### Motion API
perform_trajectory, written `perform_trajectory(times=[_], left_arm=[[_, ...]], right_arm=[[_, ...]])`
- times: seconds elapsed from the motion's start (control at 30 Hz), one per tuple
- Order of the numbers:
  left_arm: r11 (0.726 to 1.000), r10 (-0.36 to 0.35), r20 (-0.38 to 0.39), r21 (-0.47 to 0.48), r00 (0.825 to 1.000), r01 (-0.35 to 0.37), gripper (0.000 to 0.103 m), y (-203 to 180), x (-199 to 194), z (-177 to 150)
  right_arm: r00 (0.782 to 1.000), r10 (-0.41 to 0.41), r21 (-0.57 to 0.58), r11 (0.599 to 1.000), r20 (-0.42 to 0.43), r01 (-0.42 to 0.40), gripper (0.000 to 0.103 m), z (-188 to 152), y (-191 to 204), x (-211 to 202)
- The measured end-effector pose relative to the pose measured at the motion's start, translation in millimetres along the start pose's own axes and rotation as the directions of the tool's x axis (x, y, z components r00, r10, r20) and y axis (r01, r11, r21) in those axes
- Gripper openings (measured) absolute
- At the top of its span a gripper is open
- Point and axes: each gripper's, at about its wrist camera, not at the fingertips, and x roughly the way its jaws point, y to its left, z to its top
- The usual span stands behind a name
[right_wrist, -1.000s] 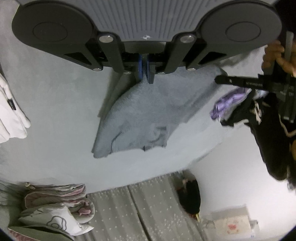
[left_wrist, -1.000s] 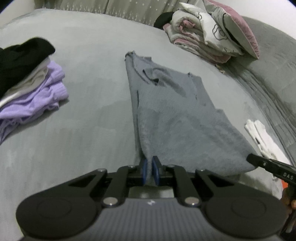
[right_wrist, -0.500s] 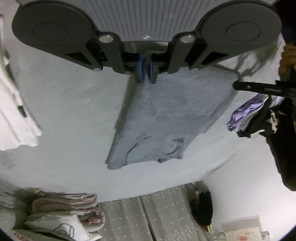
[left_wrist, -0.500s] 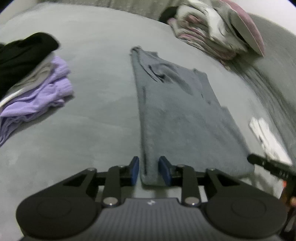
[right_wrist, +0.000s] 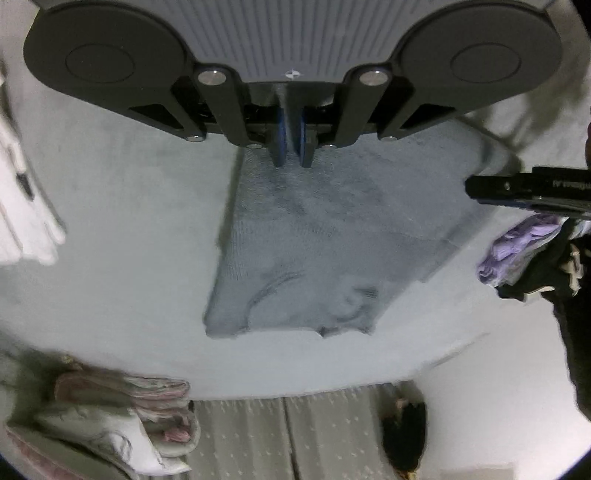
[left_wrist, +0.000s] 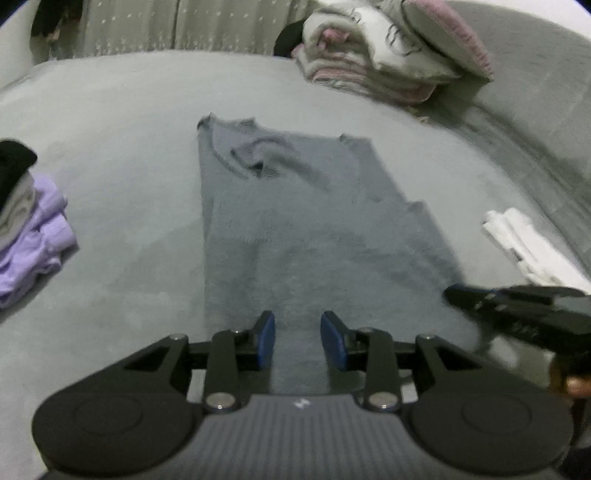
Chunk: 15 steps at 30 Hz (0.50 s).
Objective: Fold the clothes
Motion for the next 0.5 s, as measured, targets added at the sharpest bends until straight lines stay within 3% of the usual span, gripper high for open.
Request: perform_trajectory(times=[0.17,0.5], left_arm=[[0.998,-0.017,0.006,-0.062,1.000,0.018,0.030,11.3,-2.7,5.6],[0.999,-0.002,0.011,-0.054,1.000,0.003,0.030,16.1,-2.6,4.1]], right_arm=[[0.998,-0.028,0.022,0.999,0.049,0.027,0.003,6.5,-9.7,-4.4],[0.989,-0.139,-0.012,0.990,0.054,0.140,0.007,15.4,-10.5,15.6]])
